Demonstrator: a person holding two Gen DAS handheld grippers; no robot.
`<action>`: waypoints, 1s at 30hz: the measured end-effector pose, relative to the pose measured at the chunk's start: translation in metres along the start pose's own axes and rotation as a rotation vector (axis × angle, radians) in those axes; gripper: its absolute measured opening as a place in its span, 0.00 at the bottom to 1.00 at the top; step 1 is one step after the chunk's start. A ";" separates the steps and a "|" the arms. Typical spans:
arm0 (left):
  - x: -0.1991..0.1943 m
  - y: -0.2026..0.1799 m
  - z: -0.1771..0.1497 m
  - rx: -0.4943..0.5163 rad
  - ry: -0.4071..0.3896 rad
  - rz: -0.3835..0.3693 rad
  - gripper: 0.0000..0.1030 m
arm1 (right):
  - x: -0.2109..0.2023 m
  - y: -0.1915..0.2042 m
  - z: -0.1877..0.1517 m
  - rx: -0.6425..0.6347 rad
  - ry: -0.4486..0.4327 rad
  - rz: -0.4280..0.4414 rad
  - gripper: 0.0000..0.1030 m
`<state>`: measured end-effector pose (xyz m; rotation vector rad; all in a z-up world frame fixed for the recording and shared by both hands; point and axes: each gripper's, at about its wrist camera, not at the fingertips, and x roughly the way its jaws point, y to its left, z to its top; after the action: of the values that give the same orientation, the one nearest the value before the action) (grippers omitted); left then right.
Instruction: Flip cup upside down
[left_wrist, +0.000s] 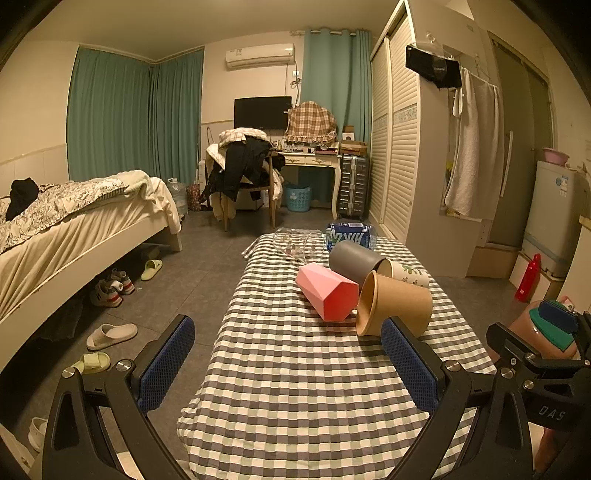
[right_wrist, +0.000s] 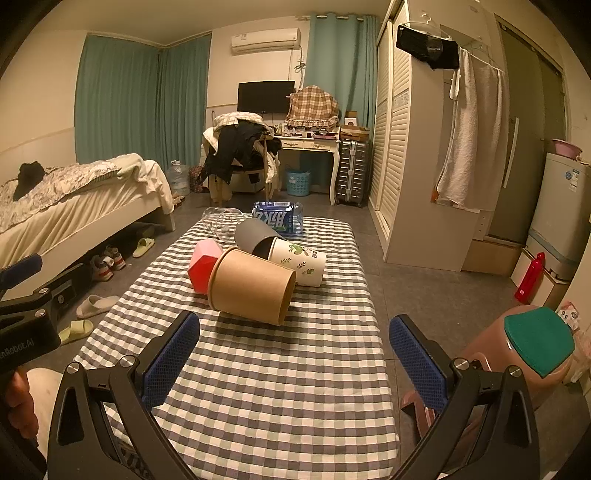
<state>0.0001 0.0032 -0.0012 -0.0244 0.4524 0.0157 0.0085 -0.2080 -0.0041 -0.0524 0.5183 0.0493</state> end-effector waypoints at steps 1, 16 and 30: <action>0.000 0.001 0.000 0.000 0.001 0.001 1.00 | 0.000 0.000 0.000 0.000 0.002 0.001 1.00; 0.001 0.002 -0.003 -0.001 0.003 0.003 1.00 | 0.001 0.002 -0.001 -0.016 0.008 0.001 1.00; 0.002 0.002 -0.003 -0.001 0.005 0.003 1.00 | 0.001 0.003 -0.001 -0.018 0.008 0.000 1.00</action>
<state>0.0003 0.0051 -0.0045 -0.0249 0.4574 0.0187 0.0089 -0.2051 -0.0059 -0.0701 0.5263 0.0535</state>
